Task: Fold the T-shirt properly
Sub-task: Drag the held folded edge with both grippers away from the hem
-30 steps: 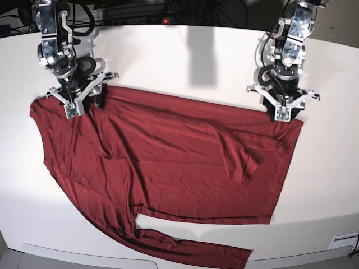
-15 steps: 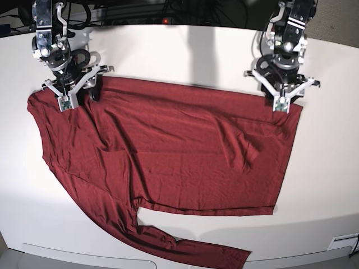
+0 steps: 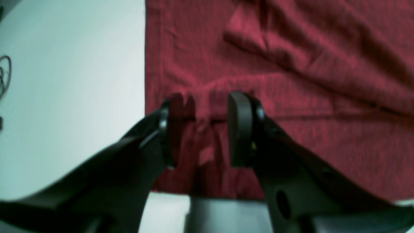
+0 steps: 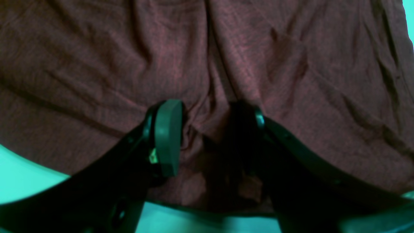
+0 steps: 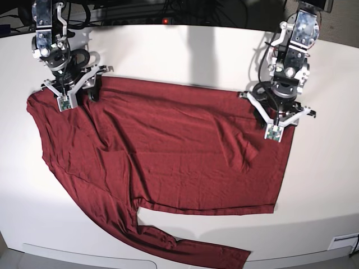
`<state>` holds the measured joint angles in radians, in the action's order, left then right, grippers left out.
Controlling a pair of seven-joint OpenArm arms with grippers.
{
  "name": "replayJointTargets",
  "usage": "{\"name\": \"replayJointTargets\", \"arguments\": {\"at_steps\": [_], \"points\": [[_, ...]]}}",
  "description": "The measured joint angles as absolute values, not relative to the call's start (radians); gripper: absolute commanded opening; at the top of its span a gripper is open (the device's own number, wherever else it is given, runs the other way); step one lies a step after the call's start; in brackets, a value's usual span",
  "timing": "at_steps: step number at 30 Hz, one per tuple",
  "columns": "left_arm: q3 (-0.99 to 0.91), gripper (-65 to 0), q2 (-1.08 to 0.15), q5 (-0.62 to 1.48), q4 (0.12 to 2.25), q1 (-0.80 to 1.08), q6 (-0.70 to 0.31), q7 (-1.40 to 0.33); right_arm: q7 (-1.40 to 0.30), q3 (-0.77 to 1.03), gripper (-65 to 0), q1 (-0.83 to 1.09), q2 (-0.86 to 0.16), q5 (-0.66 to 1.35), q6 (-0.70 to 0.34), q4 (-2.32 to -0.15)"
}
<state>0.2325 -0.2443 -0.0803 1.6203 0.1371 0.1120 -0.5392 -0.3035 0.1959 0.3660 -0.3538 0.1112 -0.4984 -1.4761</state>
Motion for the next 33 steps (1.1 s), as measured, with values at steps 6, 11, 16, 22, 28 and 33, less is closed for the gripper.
{"name": "replayJointTargets", "arguments": {"at_steps": [6,11,16,22,28,33], "points": [[0.236,-42.5,-0.243,0.01,1.56,0.17,0.104,-0.357,-0.295,0.196,-37.0,0.366,-0.354,0.11,-0.498,-1.475],[0.229,-42.7,-0.217,-0.009,1.418,0.133,0.127,-0.286,-0.287,0.196,-37.0,0.368,-0.348,0.108,-0.495,-1.475],[0.231,-42.7,-0.195,-0.053,1.397,0.149,0.138,-0.293,-0.285,0.196,-37.0,0.369,-0.348,0.108,-0.492,-1.475],[0.229,-43.1,-0.196,-0.074,1.412,0.216,0.147,-0.262,-0.291,0.196,-37.0,0.369,-0.348,0.108,-0.493,-1.476],[0.227,-43.1,-0.197,-0.087,1.423,0.286,0.161,-0.2,-0.308,0.197,-37.0,0.396,-0.355,0.105,-0.51,-1.493],[0.225,-43.1,-0.197,-0.092,1.43,0.325,0.17,-0.171,-0.307,0.203,-37.0,0.472,-0.357,0.076,-0.506,-1.554]]}}
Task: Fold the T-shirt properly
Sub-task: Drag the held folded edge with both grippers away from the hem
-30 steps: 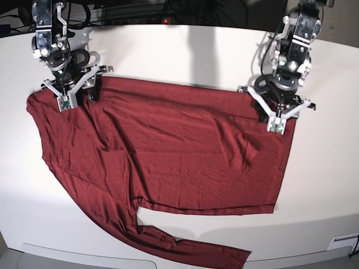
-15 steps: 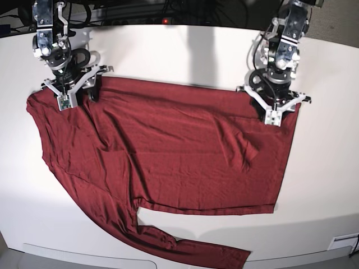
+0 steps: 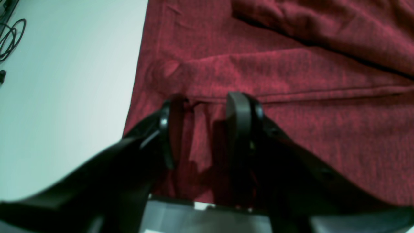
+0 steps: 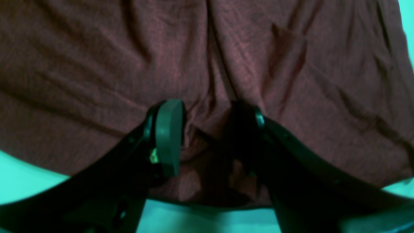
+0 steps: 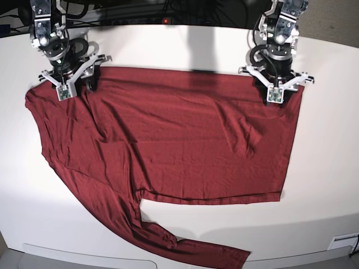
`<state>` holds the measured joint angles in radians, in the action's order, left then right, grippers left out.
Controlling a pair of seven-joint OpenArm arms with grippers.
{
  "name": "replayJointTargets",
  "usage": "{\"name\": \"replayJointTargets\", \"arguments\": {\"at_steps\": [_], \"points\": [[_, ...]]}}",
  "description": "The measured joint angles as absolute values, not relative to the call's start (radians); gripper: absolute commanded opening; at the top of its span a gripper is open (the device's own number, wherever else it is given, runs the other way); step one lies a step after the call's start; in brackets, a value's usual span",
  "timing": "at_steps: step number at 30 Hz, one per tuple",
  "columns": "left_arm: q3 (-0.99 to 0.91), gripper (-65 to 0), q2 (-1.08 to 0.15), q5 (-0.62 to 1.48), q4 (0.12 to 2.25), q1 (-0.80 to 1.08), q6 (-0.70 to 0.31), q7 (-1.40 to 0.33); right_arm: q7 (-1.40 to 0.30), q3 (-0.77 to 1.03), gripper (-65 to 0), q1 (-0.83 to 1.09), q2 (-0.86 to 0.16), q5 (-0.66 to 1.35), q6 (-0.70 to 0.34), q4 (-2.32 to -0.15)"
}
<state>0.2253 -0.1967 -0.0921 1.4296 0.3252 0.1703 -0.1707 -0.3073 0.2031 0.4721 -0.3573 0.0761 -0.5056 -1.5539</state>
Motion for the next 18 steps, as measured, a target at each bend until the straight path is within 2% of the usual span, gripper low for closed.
{"name": "replayJointTargets", "arguments": {"at_steps": [12,18], "points": [[0.223,-43.1,-0.197,-0.12,1.452,0.459,0.192,-0.058,-0.395,0.347,-37.0,0.554,-0.352,0.079,-0.529,-1.639],[0.222,-43.1,-0.197,-0.12,1.522,0.544,0.193,-0.086,-0.443,0.366,-37.0,0.556,-0.351,0.088,-0.528,-1.665]]}}
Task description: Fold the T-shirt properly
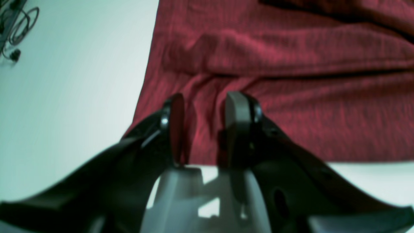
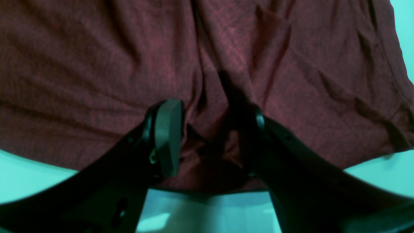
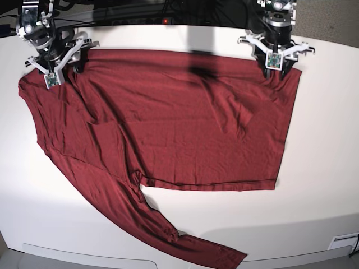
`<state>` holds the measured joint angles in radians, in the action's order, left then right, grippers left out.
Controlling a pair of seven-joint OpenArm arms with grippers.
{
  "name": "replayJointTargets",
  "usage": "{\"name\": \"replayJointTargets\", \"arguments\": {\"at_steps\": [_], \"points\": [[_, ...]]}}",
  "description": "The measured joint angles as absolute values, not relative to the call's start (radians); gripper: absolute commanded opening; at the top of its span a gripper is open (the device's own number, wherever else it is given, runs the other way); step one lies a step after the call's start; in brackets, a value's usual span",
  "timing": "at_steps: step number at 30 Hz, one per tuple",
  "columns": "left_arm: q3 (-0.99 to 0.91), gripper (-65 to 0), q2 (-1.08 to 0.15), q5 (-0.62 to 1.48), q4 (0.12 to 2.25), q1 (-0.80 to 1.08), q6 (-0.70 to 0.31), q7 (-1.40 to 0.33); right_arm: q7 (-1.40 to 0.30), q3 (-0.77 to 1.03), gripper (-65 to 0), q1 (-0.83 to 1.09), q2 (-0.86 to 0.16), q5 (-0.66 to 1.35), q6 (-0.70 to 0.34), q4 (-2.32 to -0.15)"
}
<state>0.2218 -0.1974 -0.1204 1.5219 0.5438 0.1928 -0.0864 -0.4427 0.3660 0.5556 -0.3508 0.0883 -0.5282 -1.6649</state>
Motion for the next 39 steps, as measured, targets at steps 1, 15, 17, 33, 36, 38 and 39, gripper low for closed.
{"name": "replayJointTargets", "arguments": {"at_steps": [1,15,17,33,36,38,39], "points": [[0.222,-43.1,-0.197,-0.12,1.536,0.552,0.193,-0.104,-0.448,0.366,-37.0,0.556,-0.351,0.086,-0.527,-1.671],[0.222,-43.1,-0.196,-0.144,1.609,0.624,0.192,-0.18,-0.488,0.367,-37.0,0.563,-0.33,0.139,-0.517,-1.696],[0.222,-43.1,-0.196,-0.155,1.611,0.64,0.192,-0.174,-0.492,0.367,-37.0,0.563,-0.33,0.139,-0.517,-1.697],[0.224,-43.1,-0.196,-0.173,1.715,0.737,0.189,-0.259,-0.578,0.367,-37.0,0.59,-0.33,0.133,-0.517,-1.782],[0.225,-43.1,-0.196,-0.177,1.715,0.718,0.187,-0.273,-0.582,0.366,-37.0,0.602,-0.329,0.134,-0.518,-1.795],[0.225,-43.1,-0.196,-0.176,1.715,0.698,0.184,-0.29,-0.599,0.367,-37.0,0.601,-0.33,0.133,-0.518,-1.795],[0.225,-43.1,-0.196,-0.176,1.715,0.692,0.183,-0.296,-0.604,0.367,-37.0,0.6,-0.33,0.133,-0.518,-1.795]]}}
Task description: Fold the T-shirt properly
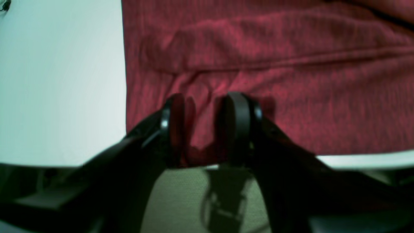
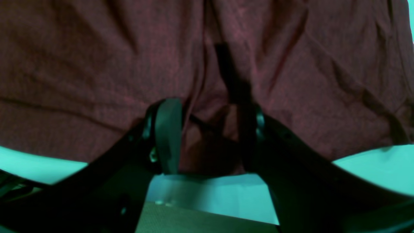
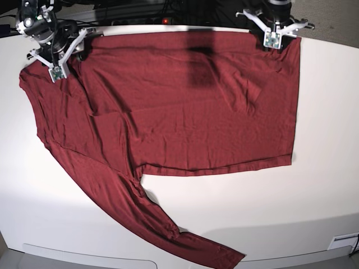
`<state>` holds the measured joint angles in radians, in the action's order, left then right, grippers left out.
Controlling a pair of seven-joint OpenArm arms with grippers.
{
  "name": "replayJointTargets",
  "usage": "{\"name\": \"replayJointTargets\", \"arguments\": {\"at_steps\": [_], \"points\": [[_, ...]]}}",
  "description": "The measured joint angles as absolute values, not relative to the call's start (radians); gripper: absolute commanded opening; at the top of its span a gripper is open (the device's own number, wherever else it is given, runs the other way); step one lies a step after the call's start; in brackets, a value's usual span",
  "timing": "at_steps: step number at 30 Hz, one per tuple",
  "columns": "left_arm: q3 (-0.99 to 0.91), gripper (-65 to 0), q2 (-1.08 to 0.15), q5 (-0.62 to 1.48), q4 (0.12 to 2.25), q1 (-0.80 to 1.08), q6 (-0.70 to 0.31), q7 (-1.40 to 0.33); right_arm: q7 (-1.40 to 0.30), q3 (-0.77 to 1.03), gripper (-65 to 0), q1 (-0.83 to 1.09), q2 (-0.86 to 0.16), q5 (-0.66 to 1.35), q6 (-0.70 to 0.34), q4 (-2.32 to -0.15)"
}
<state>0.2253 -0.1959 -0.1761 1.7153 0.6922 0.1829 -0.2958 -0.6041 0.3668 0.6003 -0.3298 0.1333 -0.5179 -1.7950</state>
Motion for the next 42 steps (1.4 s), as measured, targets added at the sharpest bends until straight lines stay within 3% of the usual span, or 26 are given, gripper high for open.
{"name": "replayJointTargets", "arguments": {"at_steps": [17,26,42], "points": [[0.226,-43.1,-0.196,-0.218,1.715,0.69,0.176,-0.295,-0.564,0.367,-37.0,0.607,-0.33,0.134,-0.518,-1.795],[0.229,-43.1,-0.194,-0.213,1.705,0.612,0.191,-0.35,-0.566,0.366,-37.0,0.501,-0.33,0.146,-0.518,-1.795],[0.229,-43.1,-0.194,-0.247,1.773,0.678,0.191,-0.421,-0.585,0.367,-37.0,0.501,-0.33,0.196,-0.517,-1.795]]}}
